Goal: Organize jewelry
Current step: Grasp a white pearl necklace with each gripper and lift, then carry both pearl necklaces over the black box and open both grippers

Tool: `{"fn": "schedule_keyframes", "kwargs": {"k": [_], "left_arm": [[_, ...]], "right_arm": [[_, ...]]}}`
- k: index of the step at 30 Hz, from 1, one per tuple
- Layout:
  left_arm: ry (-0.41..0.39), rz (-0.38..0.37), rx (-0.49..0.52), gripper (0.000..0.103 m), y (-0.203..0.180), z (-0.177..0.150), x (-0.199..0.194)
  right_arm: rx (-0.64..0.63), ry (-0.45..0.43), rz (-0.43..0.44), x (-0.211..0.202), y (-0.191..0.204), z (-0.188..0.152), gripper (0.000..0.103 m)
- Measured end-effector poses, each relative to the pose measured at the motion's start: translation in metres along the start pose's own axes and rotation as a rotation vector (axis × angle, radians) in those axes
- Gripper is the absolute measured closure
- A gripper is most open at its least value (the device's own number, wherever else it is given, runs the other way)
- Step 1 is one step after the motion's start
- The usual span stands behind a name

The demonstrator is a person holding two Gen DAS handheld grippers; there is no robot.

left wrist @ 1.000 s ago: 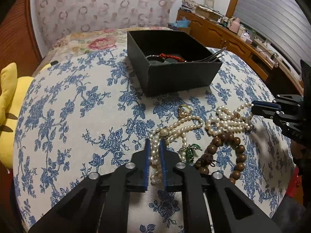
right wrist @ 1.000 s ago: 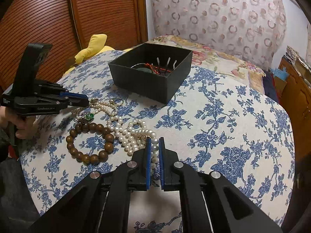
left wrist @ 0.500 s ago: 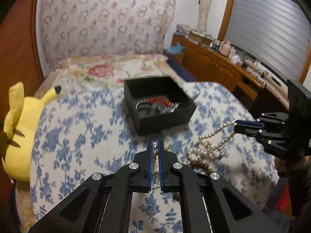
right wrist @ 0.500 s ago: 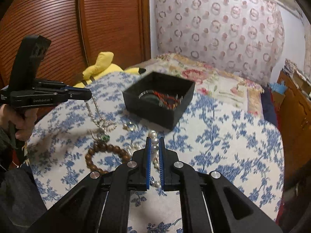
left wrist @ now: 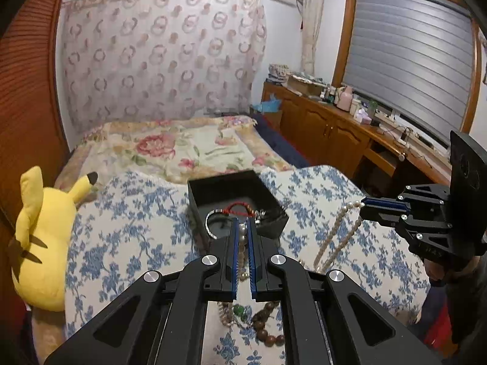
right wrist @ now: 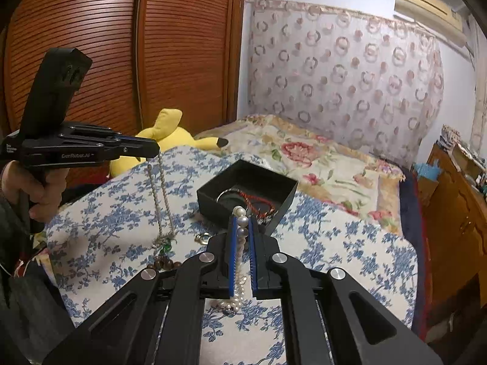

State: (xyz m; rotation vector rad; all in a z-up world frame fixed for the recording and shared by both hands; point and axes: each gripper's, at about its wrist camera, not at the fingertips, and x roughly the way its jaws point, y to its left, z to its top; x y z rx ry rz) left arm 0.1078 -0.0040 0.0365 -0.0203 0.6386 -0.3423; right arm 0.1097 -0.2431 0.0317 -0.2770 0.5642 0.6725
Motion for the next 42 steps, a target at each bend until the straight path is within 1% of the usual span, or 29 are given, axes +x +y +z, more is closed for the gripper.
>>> {"fn": "schedule_keyframes", "kwargs": {"k": [7, 20, 27, 33, 35, 38, 42], "left_arm": [[-0.057, 0.005, 0.025, 0.099, -0.006, 0.023, -0.013], [-0.153, 0.009, 0.053, 0.099, -0.015, 0.067, -0.031], [-0.177, 0.021, 0.059, 0.099, -0.013, 0.095, -0.023], [-0.171, 0.033, 0.043, 0.099, -0.003, 0.115, -0.002], [-0.158, 0.034, 0.031, 0.099, 0.003, 0.118, 0.009], [-0.129, 0.034, 0.014, 0.099, 0.011, 0.117, 0.026], [-0.066, 0.035, -0.004, 0.099, 0.022, 0.105, 0.054]], "right_arm": [[-0.014, -0.059, -0.017, -0.017, -0.003, 0.019, 0.095], [-0.055, -0.142, -0.033, -0.034, -0.008, 0.058, 0.095], [-0.061, -0.196, -0.037, -0.035, -0.02, 0.088, 0.095], [-0.065, -0.233, -0.028, -0.028, -0.032, 0.116, 0.095], [-0.067, -0.239, -0.024, -0.023, -0.037, 0.125, 0.095], [-0.074, -0.236, -0.019, -0.01, -0.042, 0.136, 0.095], [-0.075, -0.215, -0.011, 0.013, -0.049, 0.144, 0.095]]}}
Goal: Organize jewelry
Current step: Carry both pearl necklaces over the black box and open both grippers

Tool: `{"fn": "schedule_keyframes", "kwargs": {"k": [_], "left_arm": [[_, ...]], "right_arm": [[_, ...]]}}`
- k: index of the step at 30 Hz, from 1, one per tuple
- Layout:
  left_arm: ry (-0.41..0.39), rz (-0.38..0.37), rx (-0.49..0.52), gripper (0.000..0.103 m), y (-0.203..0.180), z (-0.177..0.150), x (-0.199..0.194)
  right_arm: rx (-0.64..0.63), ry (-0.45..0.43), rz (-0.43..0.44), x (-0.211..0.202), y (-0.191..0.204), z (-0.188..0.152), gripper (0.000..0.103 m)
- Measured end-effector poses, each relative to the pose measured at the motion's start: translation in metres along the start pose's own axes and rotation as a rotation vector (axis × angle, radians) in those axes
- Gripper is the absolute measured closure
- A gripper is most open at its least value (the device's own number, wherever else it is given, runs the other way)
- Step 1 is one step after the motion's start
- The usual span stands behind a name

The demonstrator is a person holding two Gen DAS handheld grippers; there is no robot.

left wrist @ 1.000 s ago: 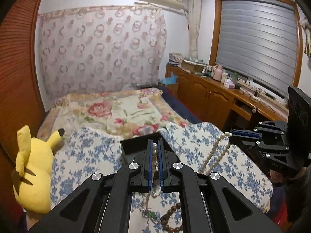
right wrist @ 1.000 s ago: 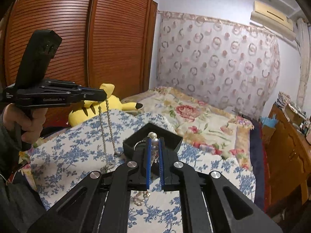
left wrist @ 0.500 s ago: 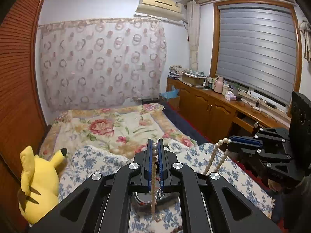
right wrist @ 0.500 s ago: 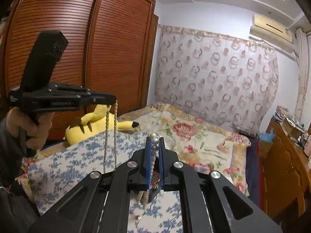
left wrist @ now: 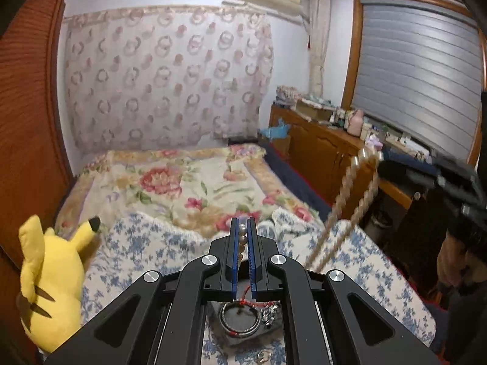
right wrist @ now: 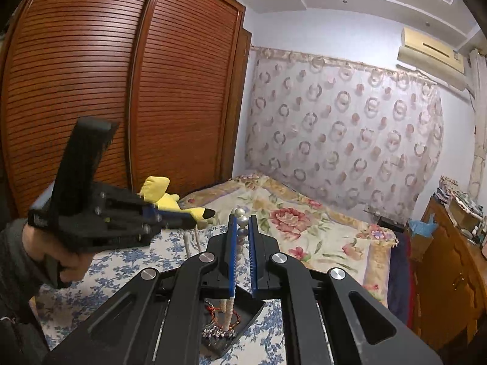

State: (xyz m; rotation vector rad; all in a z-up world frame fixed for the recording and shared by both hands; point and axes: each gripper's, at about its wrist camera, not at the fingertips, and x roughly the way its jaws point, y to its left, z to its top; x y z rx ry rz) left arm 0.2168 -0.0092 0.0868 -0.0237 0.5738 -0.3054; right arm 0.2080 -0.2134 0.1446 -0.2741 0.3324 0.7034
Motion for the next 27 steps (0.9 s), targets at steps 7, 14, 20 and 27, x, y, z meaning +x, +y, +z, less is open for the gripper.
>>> {"fn": "schedule_keyframes", "kwargs": {"k": [7, 14, 20, 27], "left_arm": [[0.087, 0.012, -0.019, 0.099, 0.011, -0.025, 0.036], [0.136, 0.023, -0.015, 0.099, 0.017, -0.041, 0.052], [0.167, 0.03, -0.012, 0.099, 0.015, -0.053, 0.061], [0.193, 0.029, -0.014, 0.099, 0.016, -0.061, 0.066]], "right_arm": [[0.02, 0.08, 0.021, 0.048, -0.008, -0.018, 0.095], [0.053, 0.193, 0.047, 0.089, -0.008, -0.053, 0.095], [0.073, 0.259, 0.066, 0.11, 0.0, -0.077, 0.095], [0.094, 0.281, 0.082, 0.115, 0.005, -0.088, 0.094]]}}
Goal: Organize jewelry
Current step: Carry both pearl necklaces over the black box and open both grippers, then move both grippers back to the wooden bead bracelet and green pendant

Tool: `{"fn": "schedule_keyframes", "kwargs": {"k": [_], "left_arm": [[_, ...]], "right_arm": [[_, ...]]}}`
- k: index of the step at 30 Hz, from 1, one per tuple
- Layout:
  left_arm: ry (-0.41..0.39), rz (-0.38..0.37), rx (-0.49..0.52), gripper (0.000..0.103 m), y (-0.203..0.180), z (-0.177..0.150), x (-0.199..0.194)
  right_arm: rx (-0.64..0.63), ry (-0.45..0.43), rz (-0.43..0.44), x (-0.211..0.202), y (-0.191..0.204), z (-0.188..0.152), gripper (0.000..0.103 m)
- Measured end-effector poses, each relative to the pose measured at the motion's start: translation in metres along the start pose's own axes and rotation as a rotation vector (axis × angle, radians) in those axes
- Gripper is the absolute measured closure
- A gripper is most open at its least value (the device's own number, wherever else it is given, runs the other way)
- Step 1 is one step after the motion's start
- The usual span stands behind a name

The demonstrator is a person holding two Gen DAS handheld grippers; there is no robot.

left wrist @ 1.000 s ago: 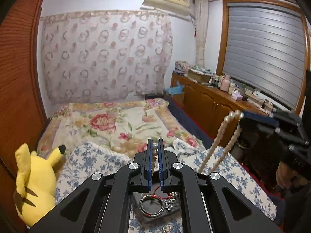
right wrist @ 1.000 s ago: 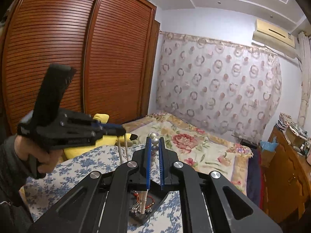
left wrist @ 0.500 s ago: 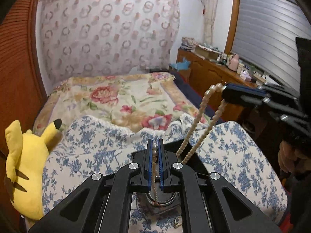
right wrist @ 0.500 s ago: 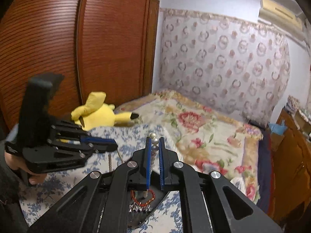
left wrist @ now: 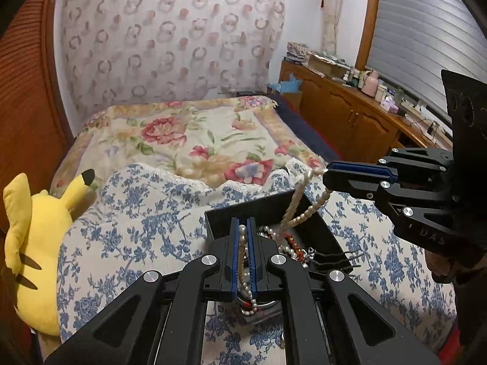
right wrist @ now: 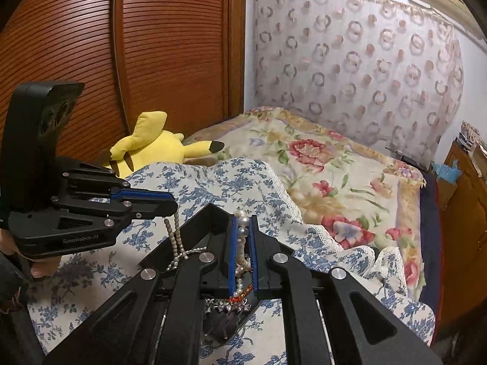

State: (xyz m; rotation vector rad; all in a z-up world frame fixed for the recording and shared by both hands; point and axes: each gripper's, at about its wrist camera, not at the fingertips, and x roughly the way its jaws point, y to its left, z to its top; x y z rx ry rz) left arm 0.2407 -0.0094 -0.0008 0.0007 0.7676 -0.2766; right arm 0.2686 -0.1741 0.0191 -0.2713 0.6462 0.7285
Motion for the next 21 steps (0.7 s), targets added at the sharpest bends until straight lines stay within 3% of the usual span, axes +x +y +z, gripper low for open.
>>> {"fn": "schedule_keyframes", "kwargs": {"k": [5, 9, 15, 21], "left_arm": [[0.006, 0.002, 0.005, 0.095, -0.002, -0.003, -0.001], [-0.001, -0.005, 0.012, 0.079, -0.006, -0.014, -0.011], [0.012, -0.01, 0.046, 0.071, -0.016, -0.045, -0.028], [0.083, -0.011, 0.04, 0.071, -0.016, -0.087, -0.031]], "right_arm": [[0.01, -0.007, -0.007, -0.006, 0.002, -0.006, 0.094], [0.028, -0.012, -0.01, -0.025, 0.008, -0.023, 0.094], [0.036, 0.042, 0.015, -0.046, 0.031, -0.072, 0.094], [0.047, 0.12, 0.042, -0.045, 0.056, -0.115, 0.094]]}}
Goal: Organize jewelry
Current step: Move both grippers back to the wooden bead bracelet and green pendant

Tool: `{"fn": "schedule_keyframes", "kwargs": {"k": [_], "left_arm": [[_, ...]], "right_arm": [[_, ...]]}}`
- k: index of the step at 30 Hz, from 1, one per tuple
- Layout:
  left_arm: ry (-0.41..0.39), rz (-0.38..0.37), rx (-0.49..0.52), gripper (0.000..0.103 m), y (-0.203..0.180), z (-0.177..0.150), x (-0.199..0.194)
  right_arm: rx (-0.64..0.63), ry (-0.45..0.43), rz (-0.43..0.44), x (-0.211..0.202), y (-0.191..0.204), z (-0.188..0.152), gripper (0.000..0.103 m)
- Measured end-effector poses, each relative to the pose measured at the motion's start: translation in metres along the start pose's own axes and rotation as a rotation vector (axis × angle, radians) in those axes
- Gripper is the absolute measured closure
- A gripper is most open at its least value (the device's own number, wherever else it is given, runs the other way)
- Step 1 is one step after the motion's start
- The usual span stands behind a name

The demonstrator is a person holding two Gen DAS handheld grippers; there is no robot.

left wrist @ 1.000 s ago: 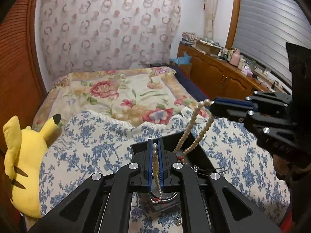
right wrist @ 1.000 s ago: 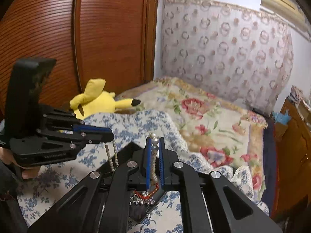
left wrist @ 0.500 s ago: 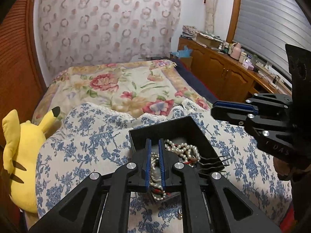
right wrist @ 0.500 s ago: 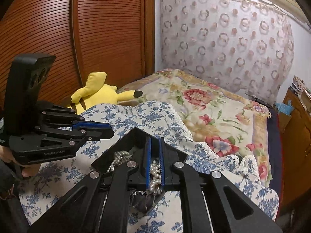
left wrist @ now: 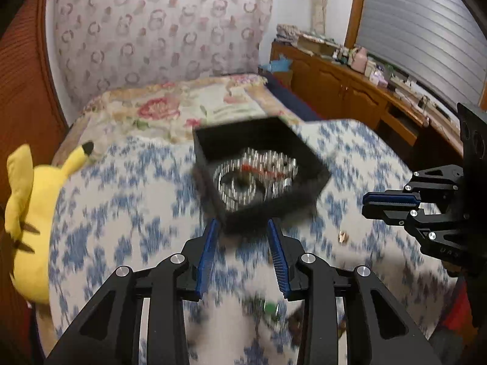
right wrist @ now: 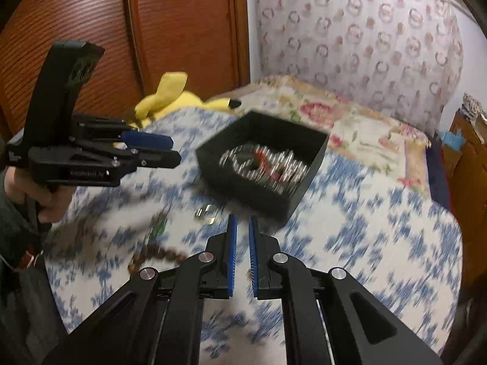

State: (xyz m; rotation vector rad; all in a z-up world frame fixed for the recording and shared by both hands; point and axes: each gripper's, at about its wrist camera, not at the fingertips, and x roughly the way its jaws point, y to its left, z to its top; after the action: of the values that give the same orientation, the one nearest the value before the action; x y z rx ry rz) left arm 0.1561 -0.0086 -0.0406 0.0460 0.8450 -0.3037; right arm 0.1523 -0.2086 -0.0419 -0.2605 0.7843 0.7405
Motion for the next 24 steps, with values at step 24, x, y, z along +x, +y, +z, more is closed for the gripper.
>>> {"fn": "schedule_keyframes", "kwargs": {"k": [24], "left_arm": [[0.103, -0.039, -0.045, 0.08, -0.009, -0.064, 0.003]], "right_arm": [[-0.115, 0.169, 0.045, 0.034, 0.038, -0.042, 0.088]]}}
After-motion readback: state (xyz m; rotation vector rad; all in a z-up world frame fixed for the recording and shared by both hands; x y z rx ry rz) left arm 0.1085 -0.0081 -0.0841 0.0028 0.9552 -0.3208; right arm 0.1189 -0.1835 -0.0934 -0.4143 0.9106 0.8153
